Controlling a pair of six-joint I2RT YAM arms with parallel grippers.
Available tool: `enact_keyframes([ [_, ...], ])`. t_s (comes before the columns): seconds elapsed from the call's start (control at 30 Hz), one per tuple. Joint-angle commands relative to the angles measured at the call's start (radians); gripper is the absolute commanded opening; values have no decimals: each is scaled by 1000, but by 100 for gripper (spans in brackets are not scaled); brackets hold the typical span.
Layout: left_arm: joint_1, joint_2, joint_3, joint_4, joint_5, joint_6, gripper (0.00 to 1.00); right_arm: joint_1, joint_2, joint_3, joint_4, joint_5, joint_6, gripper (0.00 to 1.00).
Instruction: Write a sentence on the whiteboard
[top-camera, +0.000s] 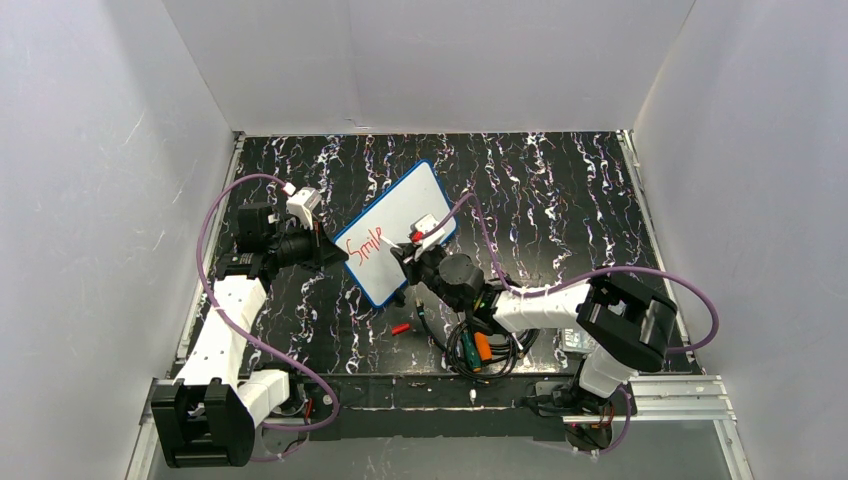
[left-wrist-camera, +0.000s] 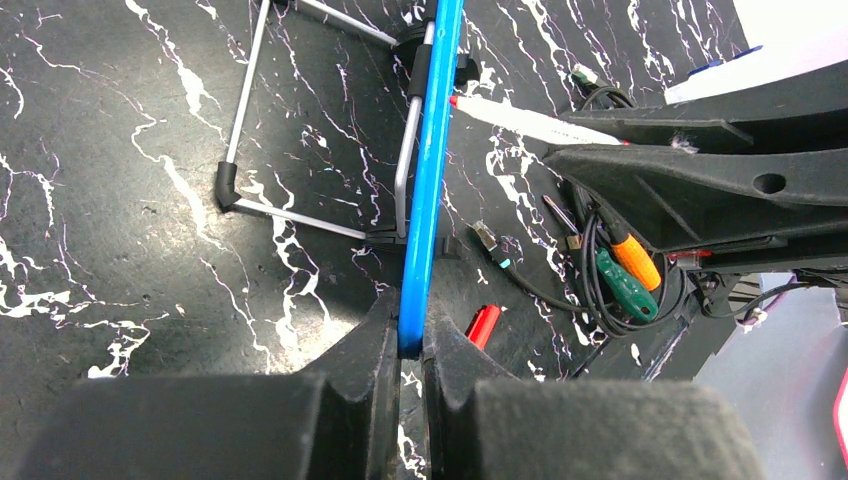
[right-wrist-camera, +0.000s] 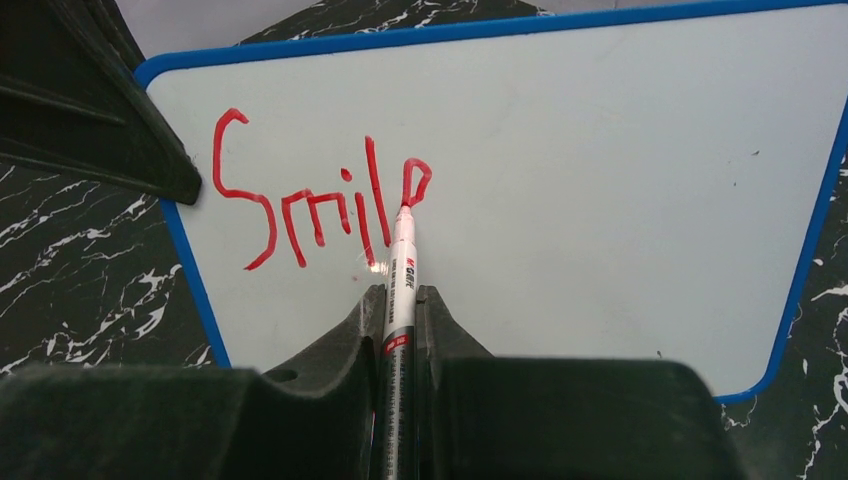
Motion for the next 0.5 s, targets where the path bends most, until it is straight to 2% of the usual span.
enact_keyframes([
  [0.0, -12, 12, 6, -71, -24, 43, 0, 1, -21, -26, 9, -7, 22, 1],
  [0.47, -12, 11, 6, -72, -23, 43, 0, 2, -28, -30, -2, 55, 16, 1],
])
